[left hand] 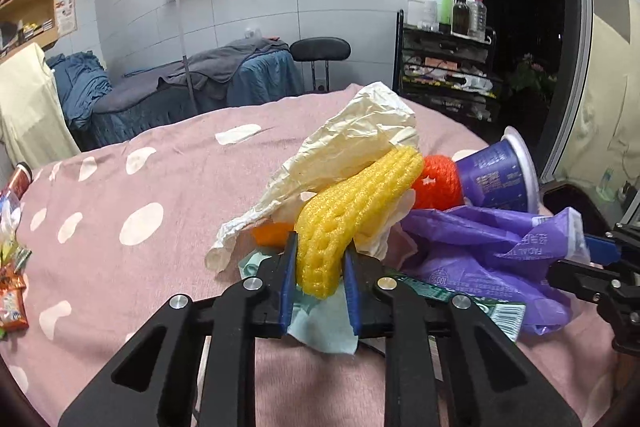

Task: Collect trash
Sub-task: 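Grasp the yellow foam net with the left tool while the right grasps the purple bag, then carry both items to the bin and open the right tool to drop the purple bag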

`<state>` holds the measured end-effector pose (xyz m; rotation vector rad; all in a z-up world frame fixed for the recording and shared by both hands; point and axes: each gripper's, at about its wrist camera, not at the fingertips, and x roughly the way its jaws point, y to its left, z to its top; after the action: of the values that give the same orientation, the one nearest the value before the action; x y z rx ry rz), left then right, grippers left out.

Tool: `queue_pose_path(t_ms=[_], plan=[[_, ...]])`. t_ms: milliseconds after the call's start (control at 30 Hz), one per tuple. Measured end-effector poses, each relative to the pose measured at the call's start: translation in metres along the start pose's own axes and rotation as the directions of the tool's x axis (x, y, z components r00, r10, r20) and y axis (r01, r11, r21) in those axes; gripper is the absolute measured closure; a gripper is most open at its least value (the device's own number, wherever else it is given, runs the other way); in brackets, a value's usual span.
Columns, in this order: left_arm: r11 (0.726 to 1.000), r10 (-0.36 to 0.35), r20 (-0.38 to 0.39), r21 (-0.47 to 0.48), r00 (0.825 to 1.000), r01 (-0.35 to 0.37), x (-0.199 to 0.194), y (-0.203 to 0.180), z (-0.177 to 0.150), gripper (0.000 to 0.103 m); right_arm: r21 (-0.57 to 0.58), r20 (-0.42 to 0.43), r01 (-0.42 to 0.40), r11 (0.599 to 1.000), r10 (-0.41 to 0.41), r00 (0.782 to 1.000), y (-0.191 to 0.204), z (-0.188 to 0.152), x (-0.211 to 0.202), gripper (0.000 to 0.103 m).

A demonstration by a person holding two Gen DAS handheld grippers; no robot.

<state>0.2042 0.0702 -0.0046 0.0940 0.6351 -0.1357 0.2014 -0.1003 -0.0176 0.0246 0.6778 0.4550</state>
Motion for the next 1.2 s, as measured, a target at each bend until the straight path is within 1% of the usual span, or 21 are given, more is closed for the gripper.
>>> queue_pose_path(t_ms=[67, 233, 467, 500, 600, 667, 767, 800, 833, 867, 900, 933, 967, 1000, 1033, 1100, 1133, 1167, 1200], plan=[[1.0, -0.006, 0.018, -0.018, 1.0, 0.006, -0.01, 0.0, -0.002, 0.083, -0.013, 0.013, 0.007, 1.0, -0.007, 1.0, 0.001, -0.004, -0.007, 0.071], [0.998, -0.024, 0.058, -0.063, 0.998, 0.027, -0.031, -0.002, -0.005, 0.083, -0.04, 0.046, 0.015, 0.999, -0.014, 0.999, 0.002, -0.007, -0.025, 0.072], [0.992, -0.048, 0.107, -0.113, 0.993, 0.06, -0.06, -0.005, -0.014, 0.083, -0.047, 0.093, 0.024, 0.999, -0.019, 0.996, 0.001, -0.014, -0.054, 0.073], [0.991, -0.054, 0.109, -0.117, 0.993, 0.067, -0.063, -0.006, -0.015, 0.083, -0.044, 0.097, 0.022, 0.999, -0.018, 0.995, 0.0, -0.014, -0.057, 0.073], [0.98, -0.121, 0.095, -0.147, 0.988, 0.134, -0.067, -0.008, -0.02, 0.083, -0.038, 0.112, 0.018, 0.999, -0.014, 0.994, -0.003, -0.018, -0.069, 0.073], [0.971, -0.152, 0.089, -0.174, 0.984, 0.165, -0.067, -0.008, -0.025, 0.083, -0.036, 0.116, 0.02, 0.999, -0.016, 0.993, -0.005, -0.02, -0.076, 0.074], [0.976, -0.132, 0.084, -0.165, 0.988, 0.145, -0.068, -0.014, -0.031, 0.083, -0.021, 0.125, 0.02, 1.0, -0.018, 0.992, -0.009, -0.025, -0.086, 0.074], [0.973, -0.146, 0.079, -0.17, 0.986, 0.158, -0.069, -0.016, -0.032, 0.083, -0.02, 0.129, 0.021, 1.0, -0.018, 0.991, -0.009, -0.026, -0.09, 0.074], [0.962, -0.182, 0.056, -0.196, 0.982, 0.189, -0.067, -0.015, -0.033, 0.083, -0.019, 0.135, 0.023, 1.0, -0.02, 0.991, -0.009, -0.026, -0.094, 0.074], [0.94, -0.227, 0.011, -0.26, 0.974, 0.222, -0.061, -0.01, -0.035, 0.083, -0.019, 0.141, 0.026, 0.999, -0.023, 0.99, -0.01, -0.027, -0.098, 0.074], [0.913, -0.268, -0.013, -0.322, 0.963, 0.25, -0.056, -0.004, -0.04, 0.083, -0.019, 0.145, 0.029, 0.999, -0.026, 0.989, -0.011, -0.029, -0.102, 0.074], [0.891, -0.298, -0.017, -0.364, 0.954, 0.272, -0.053, 0.001, -0.044, 0.083, -0.016, 0.15, 0.033, 0.999, -0.03, 0.988, -0.013, -0.029, -0.106, 0.074], [0.889, -0.294, -0.015, -0.371, 0.956, 0.268, -0.052, 0.003, -0.047, 0.084, -0.009, 0.157, 0.035, 0.999, -0.033, 0.987, -0.015, -0.031, -0.109, 0.074], [0.91, -0.246, -0.024, -0.35, 0.969, 0.222, -0.054, 0.002, -0.051, 0.084, -0.002, 0.163, 0.034, 0.999, -0.034, 0.986, -0.017, -0.032, -0.113, 0.074], [0.922, -0.216, -0.031, -0.335, 0.976, 0.194, -0.056, 0.001, -0.055, 0.084, 0.002, 0.166, 0.035, 0.999, -0.034, 0.986, -0.018, -0.033, -0.116, 0.074], [0.914, -0.228, -0.037, -0.353, 0.973, 0.2, -0.061, 0.005, -0.062, 0.084, 0.006, 0.174, 0.038, 0.999, -0.038, 0.984, -0.02, -0.035, -0.123, 0.074], [0.914, -0.219, -0.04, -0.359, 0.975, 0.19, -0.064, 0.007, -0.065, 0.084, 0.006, 0.178, 0.039, 0.999, -0.04, 0.983, -0.02, -0.036, -0.126, 0.074], [0.92, -0.193, -0.044, -0.356, 0.98, 0.165, -0.067, 0.008, -0.068, 0.084, 0.008, 0.183, 0.04, 0.999, -0.04, 0.982, -0.021, -0.037, -0.129, 0.074], [0.931, -0.144, -0.049, -0.344, 0.988, 0.118, -0.072, 0.01, -0.07, 0.084, 0.009, 0.188, 0.039, 0.999, -0.04, 0.981, -0.021, -0.038, -0.132, 0.074]])
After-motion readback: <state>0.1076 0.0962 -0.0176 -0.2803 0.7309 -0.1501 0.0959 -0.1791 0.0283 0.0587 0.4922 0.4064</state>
